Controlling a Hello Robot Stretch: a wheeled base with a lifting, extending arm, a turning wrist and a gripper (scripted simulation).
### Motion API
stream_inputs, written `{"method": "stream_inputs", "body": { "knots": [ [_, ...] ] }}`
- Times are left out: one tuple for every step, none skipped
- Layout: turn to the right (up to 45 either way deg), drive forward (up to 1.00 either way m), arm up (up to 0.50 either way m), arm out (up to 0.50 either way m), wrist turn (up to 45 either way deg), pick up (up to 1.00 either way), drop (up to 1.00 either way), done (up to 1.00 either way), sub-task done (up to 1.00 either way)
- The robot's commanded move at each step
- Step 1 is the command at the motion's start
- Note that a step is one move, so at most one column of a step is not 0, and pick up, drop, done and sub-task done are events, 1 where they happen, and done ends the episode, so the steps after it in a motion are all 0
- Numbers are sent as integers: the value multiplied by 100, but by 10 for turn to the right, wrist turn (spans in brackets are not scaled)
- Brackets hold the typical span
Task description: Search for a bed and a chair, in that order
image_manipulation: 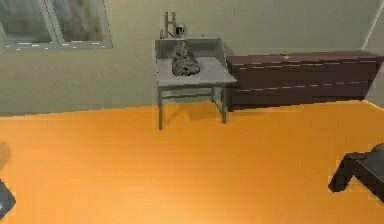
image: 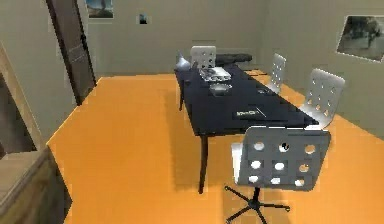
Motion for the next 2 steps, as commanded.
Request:
{"method": "stream_inputs", "body": {
  "knots": [
    [0, 5, 0, 0, 0, 0, 0, 0, 0],
    [240, 0, 0, 0, 0, 0, 0, 0, 0]
  ]
}}
